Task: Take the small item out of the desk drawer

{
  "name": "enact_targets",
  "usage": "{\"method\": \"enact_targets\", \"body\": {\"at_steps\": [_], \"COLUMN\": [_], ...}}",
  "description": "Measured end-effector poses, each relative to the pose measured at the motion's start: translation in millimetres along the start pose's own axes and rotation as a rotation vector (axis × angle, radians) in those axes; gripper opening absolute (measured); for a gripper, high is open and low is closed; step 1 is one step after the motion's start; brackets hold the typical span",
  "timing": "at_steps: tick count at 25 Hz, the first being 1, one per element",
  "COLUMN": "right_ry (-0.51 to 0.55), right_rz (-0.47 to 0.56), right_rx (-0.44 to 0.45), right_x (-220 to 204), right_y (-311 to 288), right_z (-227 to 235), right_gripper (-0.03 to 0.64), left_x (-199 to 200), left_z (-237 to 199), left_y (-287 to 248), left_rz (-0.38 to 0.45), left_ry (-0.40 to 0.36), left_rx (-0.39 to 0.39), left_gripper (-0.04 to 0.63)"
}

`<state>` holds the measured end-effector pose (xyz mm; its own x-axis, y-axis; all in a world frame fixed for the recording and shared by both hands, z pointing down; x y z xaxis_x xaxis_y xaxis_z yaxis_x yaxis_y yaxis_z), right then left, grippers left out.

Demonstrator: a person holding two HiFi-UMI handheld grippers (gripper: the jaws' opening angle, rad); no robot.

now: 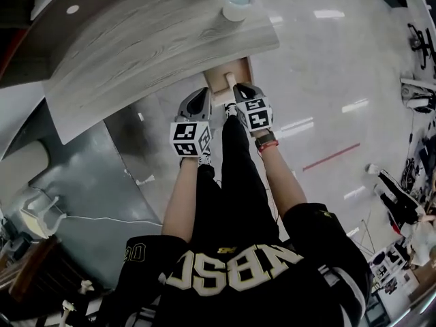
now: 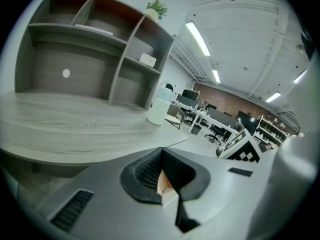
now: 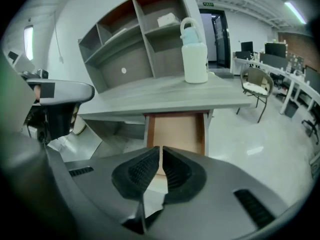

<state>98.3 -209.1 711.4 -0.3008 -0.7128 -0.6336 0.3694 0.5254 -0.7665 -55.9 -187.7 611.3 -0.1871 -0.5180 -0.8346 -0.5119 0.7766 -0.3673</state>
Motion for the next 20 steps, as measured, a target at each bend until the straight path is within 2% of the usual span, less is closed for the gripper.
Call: {"method": "enact_targets", "body": {"at_steps": [7, 12, 15, 20], "right_ry": [-0.019, -0.031, -0.047, -0.045], "right_rz": [-0.093, -0.107, -0.161, -0.224], "right_rx": [0.036, 0.013, 0.017, 0.001], "right_x": [-24.2, -31.3, -41.2, -52.0], "right_y": [-48.3, -83.3, -99.1, -121.5], "right_z": [6.0, 17.2, 20.1, 22.7], "right_gripper": [0.066, 0.129, 0.144, 0.221], "left_x": [-26.0, -40.4, -47.2, -56.1], "left_z": [-16.4, -28.7, -32.4, -36.4], "left_y": [-13.2, -22.8, -26.3, -27.0], "left_rz": [-0.052, -0.076, -0.086, -0.100], "left_ry": [0.030, 0.051, 0.058, 0.072], "left_rx": [0.035, 0.048, 0.052, 0.052], "left_gripper": [0.014, 0.014, 0.014, 0.014]}}
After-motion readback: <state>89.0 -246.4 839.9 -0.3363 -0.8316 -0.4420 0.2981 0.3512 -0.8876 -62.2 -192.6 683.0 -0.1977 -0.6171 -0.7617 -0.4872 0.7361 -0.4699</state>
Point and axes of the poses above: the fingertips, and each gripper's own axes: y backward along the fingers, z to its right, x out of its top, the point moved 6 cm from there along y, backward along the fingers, and after that the axes turned 5 degrees about -x, right-handed, at the moved point
